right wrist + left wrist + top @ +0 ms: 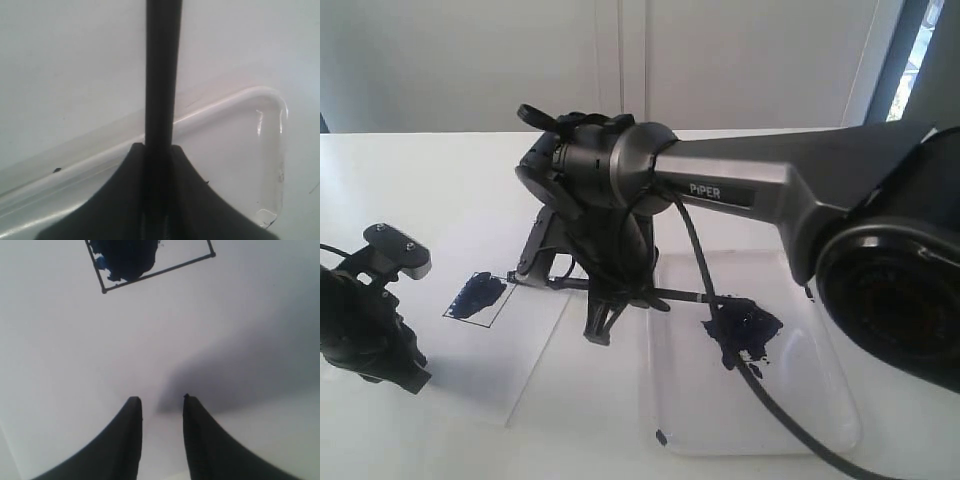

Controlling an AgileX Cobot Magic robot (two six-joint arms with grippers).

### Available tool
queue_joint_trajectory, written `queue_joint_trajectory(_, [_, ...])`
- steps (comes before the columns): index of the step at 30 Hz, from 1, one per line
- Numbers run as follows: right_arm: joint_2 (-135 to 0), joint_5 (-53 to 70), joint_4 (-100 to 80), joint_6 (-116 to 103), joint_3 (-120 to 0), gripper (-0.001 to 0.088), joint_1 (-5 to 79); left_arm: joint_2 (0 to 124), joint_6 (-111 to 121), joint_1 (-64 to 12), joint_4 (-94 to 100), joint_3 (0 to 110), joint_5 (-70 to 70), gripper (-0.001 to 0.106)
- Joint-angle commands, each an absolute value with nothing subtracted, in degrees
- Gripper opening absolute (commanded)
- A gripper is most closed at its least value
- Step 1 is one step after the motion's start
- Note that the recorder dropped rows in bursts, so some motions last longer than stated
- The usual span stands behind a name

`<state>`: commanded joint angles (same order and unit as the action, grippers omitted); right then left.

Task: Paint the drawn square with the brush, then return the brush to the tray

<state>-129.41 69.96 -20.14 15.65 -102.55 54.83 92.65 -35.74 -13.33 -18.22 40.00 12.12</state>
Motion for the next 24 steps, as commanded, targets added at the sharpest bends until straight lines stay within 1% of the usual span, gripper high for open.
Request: queue_joint_trajectory(24, [-128.9, 69.96, -17.78, 16.41, -102.55, 0.0, 55.33, 92.65, -35.74, -13.33, -16.82, 40.0, 11.77, 0.034])
